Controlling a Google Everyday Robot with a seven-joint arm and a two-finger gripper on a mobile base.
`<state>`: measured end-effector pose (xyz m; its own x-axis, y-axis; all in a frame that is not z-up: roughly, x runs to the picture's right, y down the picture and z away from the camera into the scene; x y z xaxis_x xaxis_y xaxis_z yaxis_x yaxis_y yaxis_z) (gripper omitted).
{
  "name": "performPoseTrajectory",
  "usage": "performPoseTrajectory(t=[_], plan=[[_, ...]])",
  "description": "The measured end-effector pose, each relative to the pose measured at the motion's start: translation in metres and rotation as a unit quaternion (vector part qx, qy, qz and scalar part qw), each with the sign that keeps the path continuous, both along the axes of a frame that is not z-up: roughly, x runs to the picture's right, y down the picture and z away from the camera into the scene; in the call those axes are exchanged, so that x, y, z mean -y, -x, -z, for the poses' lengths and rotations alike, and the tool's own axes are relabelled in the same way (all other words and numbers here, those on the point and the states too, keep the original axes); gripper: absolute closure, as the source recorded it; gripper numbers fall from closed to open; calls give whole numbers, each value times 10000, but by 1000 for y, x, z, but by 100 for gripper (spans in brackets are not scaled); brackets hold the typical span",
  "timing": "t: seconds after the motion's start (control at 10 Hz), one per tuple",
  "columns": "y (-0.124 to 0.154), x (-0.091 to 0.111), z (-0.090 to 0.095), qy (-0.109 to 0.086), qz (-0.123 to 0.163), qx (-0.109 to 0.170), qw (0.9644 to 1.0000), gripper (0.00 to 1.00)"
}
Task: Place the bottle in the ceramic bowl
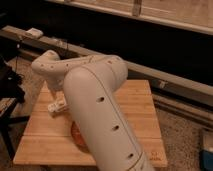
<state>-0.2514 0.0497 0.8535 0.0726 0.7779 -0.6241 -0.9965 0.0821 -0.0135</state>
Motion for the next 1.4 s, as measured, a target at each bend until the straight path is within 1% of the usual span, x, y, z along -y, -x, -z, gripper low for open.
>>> performPoseTrajectory(t=[0.1, 0.2, 0.3, 0.8, 1.2, 1.4], plan=[[5, 0, -5, 6, 49, -53, 10000, 35], [18, -1, -11, 33, 138, -65, 9999, 35], [24, -2, -14, 69, 193, -76, 9998, 35], [27, -12, -31, 198, 503, -131, 9985, 35], [33, -19, -39, 277, 719, -49, 9970, 35], [37, -24, -39, 336, 850, 20, 9958, 35]])
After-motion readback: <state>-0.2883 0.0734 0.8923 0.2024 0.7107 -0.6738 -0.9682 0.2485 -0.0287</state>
